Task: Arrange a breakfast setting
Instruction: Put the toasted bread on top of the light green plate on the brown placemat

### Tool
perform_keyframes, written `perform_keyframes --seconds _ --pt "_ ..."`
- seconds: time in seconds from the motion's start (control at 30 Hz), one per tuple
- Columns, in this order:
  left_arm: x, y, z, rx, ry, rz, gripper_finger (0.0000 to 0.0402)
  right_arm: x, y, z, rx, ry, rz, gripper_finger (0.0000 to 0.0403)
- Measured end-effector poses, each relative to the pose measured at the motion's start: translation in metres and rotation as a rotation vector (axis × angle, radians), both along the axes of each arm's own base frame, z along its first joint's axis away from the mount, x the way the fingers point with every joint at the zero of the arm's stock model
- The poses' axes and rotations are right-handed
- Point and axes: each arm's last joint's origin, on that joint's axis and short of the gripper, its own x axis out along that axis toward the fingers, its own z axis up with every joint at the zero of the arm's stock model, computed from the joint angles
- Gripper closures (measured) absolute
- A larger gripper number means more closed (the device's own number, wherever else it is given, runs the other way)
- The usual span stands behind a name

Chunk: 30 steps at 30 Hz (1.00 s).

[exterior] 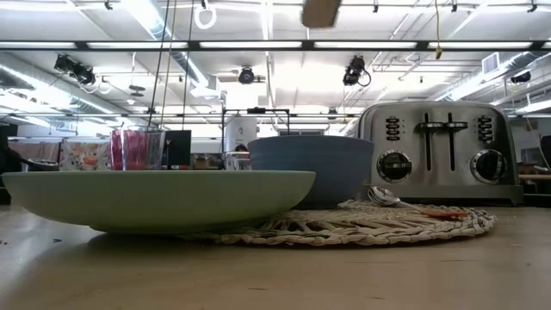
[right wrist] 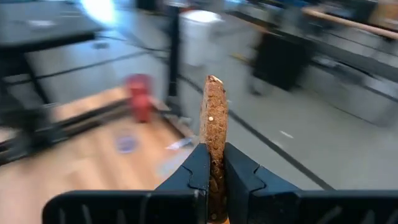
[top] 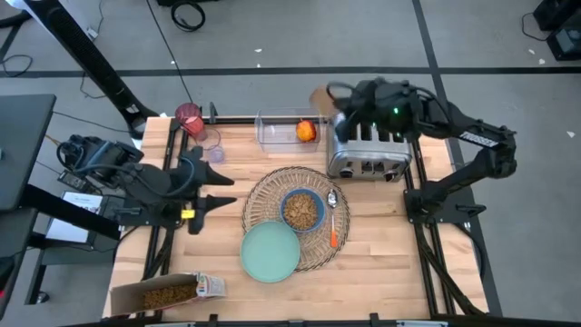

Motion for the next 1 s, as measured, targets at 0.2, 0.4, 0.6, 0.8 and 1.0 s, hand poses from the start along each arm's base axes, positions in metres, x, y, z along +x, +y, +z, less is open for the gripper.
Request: perform_keyframes --seconds 0.2,0.4,0.6,0.8,1.0 --pt "-0.025 0.012 0.012 -0.166 -0.054 -0.005 0.0209 0.021 0.048 -0.017 -0.034 0.013 0.334 0.0372" --pt "-0.038 0.019 0.017 -0.245 -0.086 0.01 0.0209 0.036 0.098 -0.051 -0.083 -0.016 0.601 0.0376" --pt "-0.039 0.02 0.017 -0.256 -0.087 0.016 0.0209 0.048 0.148 -0.097 -0.144 -0.093 0.782 0.0377" --pt "-0.039 0.021 0.015 -0.25 -0.085 0.064 0.0209 0.08 0.195 -0.145 -0.186 0.007 0.891 0.0378" --pt "-0.04 0.022 0.009 -0.307 -0.033 0.125 0.0209 0.108 0.229 -0.197 -0.303 0.113 0.851 0.0378"
